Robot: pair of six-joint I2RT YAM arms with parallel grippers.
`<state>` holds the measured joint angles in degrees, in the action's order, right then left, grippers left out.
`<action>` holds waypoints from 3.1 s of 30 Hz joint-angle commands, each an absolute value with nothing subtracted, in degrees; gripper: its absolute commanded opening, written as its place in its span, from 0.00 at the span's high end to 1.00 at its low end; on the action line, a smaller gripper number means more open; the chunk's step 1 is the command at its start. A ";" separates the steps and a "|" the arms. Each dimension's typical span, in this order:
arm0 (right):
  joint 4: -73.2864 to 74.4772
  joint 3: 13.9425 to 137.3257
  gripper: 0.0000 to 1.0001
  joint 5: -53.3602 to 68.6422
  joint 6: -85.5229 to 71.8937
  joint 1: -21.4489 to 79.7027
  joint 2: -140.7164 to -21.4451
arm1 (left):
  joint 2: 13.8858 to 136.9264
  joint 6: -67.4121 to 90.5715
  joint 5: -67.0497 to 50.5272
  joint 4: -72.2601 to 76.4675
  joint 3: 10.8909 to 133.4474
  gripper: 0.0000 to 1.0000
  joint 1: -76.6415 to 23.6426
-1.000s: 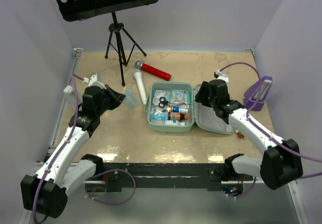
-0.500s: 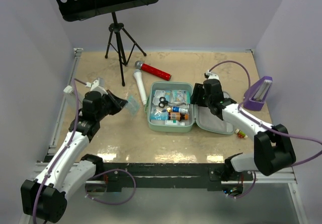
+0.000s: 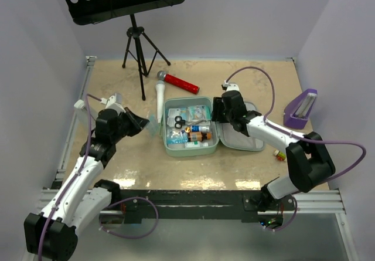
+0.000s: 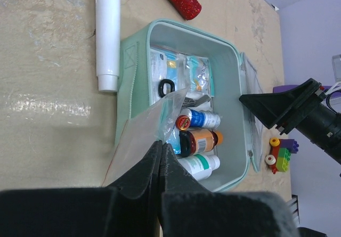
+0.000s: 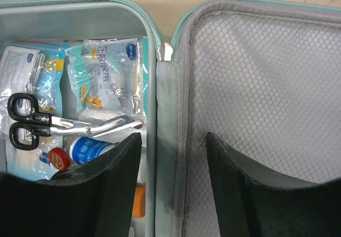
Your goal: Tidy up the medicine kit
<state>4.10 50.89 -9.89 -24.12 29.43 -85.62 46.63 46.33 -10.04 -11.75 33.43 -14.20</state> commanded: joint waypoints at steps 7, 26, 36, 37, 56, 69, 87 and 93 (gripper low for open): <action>2.20 53.96 0.45 -7.29 -31.55 39.01 -87.27 | 41.14 43.33 -6.42 -17.57 35.15 1.00 -13.97; 3.09 42.22 0.37 -8.38 -46.47 40.69 -61.46 | 39.90 42.27 -2.90 -21.45 40.52 1.00 -13.97; -0.44 29.18 0.16 -1.67 -60.81 51.40 -47.54 | 39.29 43.86 -5.45 -20.48 39.55 1.00 -13.97; -0.27 28.92 0.16 -1.76 -61.60 52.98 -48.42 | 39.20 44.03 -5.71 -20.30 39.29 1.00 -13.97; -11.24 14.34 0.08 -9.30 -82.95 55.99 -48.78 | 39.20 44.65 -7.12 -18.81 37.35 1.00 -13.97; -15.73 13.45 0.06 -28.02 -82.45 55.99 -48.87 | 38.94 44.47 -7.47 -19.42 37.09 1.00 -14.50; -19.15 18.55 0.02 -43.15 -56.51 55.99 -45.96 | 38.50 43.86 -7.21 -19.60 35.95 1.00 -14.77; -29.86 16.53 0.03 -43.86 -47.22 56.07 -46.58 | 38.50 43.33 -7.38 -19.34 35.68 1.00 -14.77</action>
